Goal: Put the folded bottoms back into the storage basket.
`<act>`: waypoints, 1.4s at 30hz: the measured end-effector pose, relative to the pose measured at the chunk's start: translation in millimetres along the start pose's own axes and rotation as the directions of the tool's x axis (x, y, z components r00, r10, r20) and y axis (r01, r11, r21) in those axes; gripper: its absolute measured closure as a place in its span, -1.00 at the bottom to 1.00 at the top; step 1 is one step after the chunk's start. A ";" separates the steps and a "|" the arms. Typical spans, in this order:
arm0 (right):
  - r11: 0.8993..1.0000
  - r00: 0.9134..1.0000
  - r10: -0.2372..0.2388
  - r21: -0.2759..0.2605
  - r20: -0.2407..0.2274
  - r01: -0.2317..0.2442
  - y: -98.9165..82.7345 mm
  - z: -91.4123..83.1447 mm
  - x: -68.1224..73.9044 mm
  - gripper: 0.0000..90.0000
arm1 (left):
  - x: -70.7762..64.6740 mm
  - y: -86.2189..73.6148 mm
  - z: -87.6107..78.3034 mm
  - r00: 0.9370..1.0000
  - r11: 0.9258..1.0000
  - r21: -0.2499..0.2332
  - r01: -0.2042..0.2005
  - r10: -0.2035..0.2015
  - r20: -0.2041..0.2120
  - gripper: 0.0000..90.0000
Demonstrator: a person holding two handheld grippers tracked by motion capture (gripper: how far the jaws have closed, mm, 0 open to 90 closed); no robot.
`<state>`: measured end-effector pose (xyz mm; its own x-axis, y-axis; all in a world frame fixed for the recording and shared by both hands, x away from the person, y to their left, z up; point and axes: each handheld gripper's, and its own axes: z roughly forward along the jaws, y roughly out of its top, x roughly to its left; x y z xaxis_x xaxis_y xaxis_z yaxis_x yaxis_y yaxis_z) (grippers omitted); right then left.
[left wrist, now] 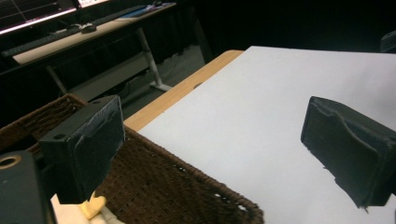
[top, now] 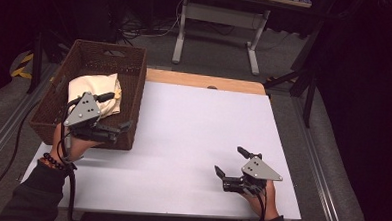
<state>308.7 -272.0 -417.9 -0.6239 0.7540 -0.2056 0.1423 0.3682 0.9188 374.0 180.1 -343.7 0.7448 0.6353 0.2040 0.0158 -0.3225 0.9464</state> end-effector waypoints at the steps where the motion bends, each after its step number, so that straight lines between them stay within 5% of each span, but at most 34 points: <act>1: 1.000 1.000 -0.002 0.000 0.001 0.002 0.2 -0.3 0.3 -0.87 | -2.5 -0.6 -0.3 1.000 1.000 -0.005 -0.006 0.006 0.001 -0.84; 9: 1.000 1.000 -0.003 -0.004 0.002 0.003 0.9 -1.9 0.7 -0.87 | -21.1 -5.9 1.6 0.998 0.999 -0.010 -0.051 0.052 0.027 -0.84; 24: 1.000 1.000 -0.017 0.000 -0.009 0.017 1.4 -1.2 4.6 -0.86 | -48.0 -16.2 -1.3 0.995 0.995 -0.065 -0.074 0.078 0.063 -0.83; 42: 0.999 0.999 -0.038 -0.003 -0.017 0.038 -0.5 -2.7 11.4 -0.85 | -68.3 -37.2 0.9 0.991 0.994 -0.042 -0.101 0.105 0.088 -0.83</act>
<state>299.5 -265.1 -419.8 -0.6419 0.7300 -0.2348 0.1160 0.3952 0.9112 323.2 148.1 -393.0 0.7980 0.5341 0.2790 -0.0874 -0.3555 0.9306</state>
